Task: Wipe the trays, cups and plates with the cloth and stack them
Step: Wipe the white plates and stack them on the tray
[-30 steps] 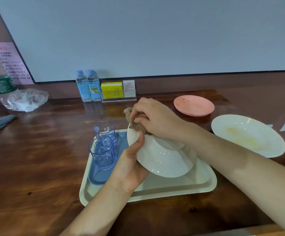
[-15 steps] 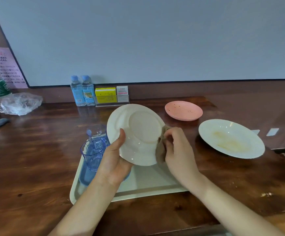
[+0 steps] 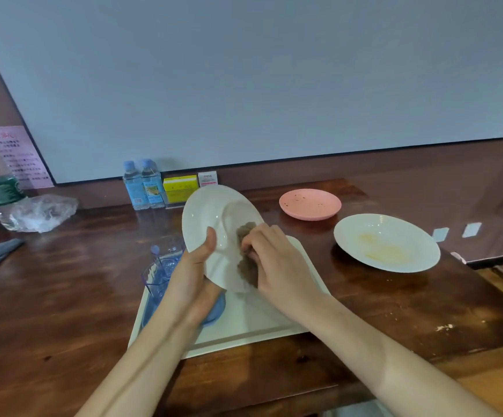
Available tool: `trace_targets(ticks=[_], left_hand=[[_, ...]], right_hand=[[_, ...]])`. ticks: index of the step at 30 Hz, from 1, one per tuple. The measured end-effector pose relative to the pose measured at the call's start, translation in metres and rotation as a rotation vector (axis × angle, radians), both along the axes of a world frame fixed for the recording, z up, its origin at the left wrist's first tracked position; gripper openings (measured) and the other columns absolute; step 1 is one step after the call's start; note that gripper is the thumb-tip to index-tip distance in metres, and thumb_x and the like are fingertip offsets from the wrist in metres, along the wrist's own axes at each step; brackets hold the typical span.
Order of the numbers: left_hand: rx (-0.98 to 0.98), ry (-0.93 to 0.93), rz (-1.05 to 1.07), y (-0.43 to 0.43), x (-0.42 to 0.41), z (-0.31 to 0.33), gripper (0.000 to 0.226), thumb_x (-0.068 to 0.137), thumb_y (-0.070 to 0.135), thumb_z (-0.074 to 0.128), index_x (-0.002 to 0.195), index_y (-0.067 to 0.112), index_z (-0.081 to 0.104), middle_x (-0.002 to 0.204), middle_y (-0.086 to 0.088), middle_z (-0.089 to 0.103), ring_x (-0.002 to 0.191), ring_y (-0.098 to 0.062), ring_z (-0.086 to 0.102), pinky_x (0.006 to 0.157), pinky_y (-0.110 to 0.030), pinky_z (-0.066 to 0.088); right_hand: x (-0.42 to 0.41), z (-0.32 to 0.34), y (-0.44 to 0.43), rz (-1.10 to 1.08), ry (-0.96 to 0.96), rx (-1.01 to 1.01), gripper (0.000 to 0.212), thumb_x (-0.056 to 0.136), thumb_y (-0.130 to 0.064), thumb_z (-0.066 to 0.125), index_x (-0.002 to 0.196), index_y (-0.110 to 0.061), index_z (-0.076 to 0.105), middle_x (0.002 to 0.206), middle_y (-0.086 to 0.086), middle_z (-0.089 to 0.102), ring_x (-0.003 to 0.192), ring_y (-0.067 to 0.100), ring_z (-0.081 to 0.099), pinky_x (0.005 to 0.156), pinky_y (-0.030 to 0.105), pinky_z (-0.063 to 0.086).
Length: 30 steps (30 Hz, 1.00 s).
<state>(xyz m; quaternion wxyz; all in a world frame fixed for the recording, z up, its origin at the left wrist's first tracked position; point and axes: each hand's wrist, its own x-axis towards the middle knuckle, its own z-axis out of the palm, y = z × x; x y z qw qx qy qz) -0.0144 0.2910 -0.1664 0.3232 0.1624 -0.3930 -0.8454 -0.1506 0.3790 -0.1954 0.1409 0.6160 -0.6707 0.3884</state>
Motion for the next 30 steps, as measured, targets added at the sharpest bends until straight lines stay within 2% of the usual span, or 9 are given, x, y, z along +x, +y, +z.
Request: trace_targets(ticks=[4, 7, 13, 15, 18, 21, 23, 26, 30], left_hand=[[-0.184, -0.053, 0.047, 0.005, -0.007, -0.005, 0.031, 0.11, 0.021, 0.053, 0.135, 0.009, 0.067, 0.125, -0.019, 0.077, 0.112, -0.034, 0.076, 0.091, -0.046, 0.065], [-0.491, -0.283, 0.176, 0.013, -0.015, -0.015, 0.018, 0.107, 0.019, 0.063, 0.114, 0.024, 0.078, 0.102, -0.01, 0.082, 0.094, -0.032, 0.075, 0.08, -0.044, 0.061], [-1.125, -0.467, 0.238, 0.006, -0.025, -0.039, 0.028, 0.108, 0.017, 0.063, 0.132, 0.027, 0.074, 0.095, 0.006, 0.076, 0.086, 0.008, 0.064, 0.079, -0.021, 0.047], [-1.315, -0.522, 0.2, 0.008, -0.027, -0.046, 0.033, 0.107, 0.016, 0.064, 0.139, 0.019, 0.071, 0.111, 0.014, 0.077, 0.097, 0.016, 0.065, 0.086, -0.007, 0.044], [-1.552, -0.637, 0.156, 0.007, -0.029, -0.062, 0.038, 0.108, 0.02, 0.062, 0.145, 0.027, 0.067, 0.143, 0.01, 0.069, 0.138, -0.007, 0.058, 0.115, -0.022, 0.043], [-1.831, -0.804, 0.003, 0.007, -0.029, -0.074, 0.052, 0.109, 0.01, 0.055, 0.155, 0.034, 0.055, 0.157, 0.015, 0.056, 0.155, -0.007, 0.039, 0.125, -0.032, 0.036], [-1.978, -0.858, -0.097, 0.008, -0.027, -0.076, 0.067, 0.105, 0.003, 0.049, 0.162, 0.038, 0.042, 0.165, 0.021, 0.043, 0.159, -0.004, 0.027, 0.126, -0.018, 0.021], [-1.867, -0.843, -0.169, 0.002, -0.022, -0.073, 0.063, 0.104, 0.012, 0.059, 0.159, 0.039, 0.046, 0.164, 0.021, 0.045, 0.157, -0.004, 0.031, 0.123, -0.011, 0.017], [-1.589, -0.783, -0.27, -0.008, -0.009, -0.066, 0.072, 0.093, 0.053, 0.078, 0.158, 0.044, 0.048, 0.159, 0.025, 0.051, 0.148, 0.004, 0.042, 0.122, -0.02, 0.031]], right_hand=[[-0.005, 0.014, 0.004, 0.083, -0.336, -0.111, 0.017, 0.103, -0.003, 0.054, 0.103, -0.018, 0.063, 0.107, -0.006, 0.063, 0.102, 0.01, 0.061, 0.088, 0.023, 0.051], [-0.013, 0.026, 0.012, 0.005, -0.784, -0.221, 0.024, 0.108, -0.008, 0.049, 0.105, -0.026, 0.065, 0.092, -0.005, 0.069, 0.082, 0.009, 0.068, 0.071, 0.026, 0.056], [-0.059, 0.02, 0.029, -0.124, -1.661, -0.28, 0.027, 0.099, -0.005, 0.061, 0.12, -0.015, 0.074, 0.105, 0.014, 0.079, 0.092, 0.038, 0.076, 0.078, 0.053, 0.065], [-0.061, 0.019, 0.036, -0.107, -1.727, -0.291, 0.032, 0.096, -0.002, 0.065, 0.127, -0.009, 0.07, 0.104, 0.014, 0.078, 0.097, 0.035, 0.075, 0.086, 0.048, 0.065], [-0.058, 0.017, 0.055, -0.018, -1.716, -0.398, 0.039, 0.104, -0.006, 0.05, 0.142, 0.001, 0.055, 0.097, 0.009, 0.072, 0.085, 0.026, 0.07, 0.068, 0.027, 0.062], [-0.066, 0.014, 0.062, -0.071, -1.759, -0.488, 0.033, 0.109, -0.021, 0.05, 0.134, -0.005, 0.065, 0.129, 0.021, 0.071, 0.122, 0.039, 0.067, 0.099, 0.042, 0.057], [-0.067, 0.018, 0.064, 0.008, -1.794, -0.506, 0.037, 0.106, -0.041, 0.057, 0.122, -0.012, 0.074, 0.119, 0.013, 0.076, 0.112, 0.03, 0.074, 0.085, 0.037, 0.062], [-0.063, 0.013, 0.058, 0.122, -1.786, -0.387, 0.048, 0.094, -0.05, 0.072, 0.118, -0.009, 0.077, 0.109, 0.013, 0.077, 0.104, 0.028, 0.074, 0.085, 0.034, 0.058], [-0.064, -0.007, 0.038, 0.139, -1.633, -0.159, 0.034, 0.092, -0.02, 0.075, 0.123, -0.006, 0.075, 0.128, 0.026, 0.069, 0.109, 0.042, 0.064, 0.099, 0.051, 0.051]])
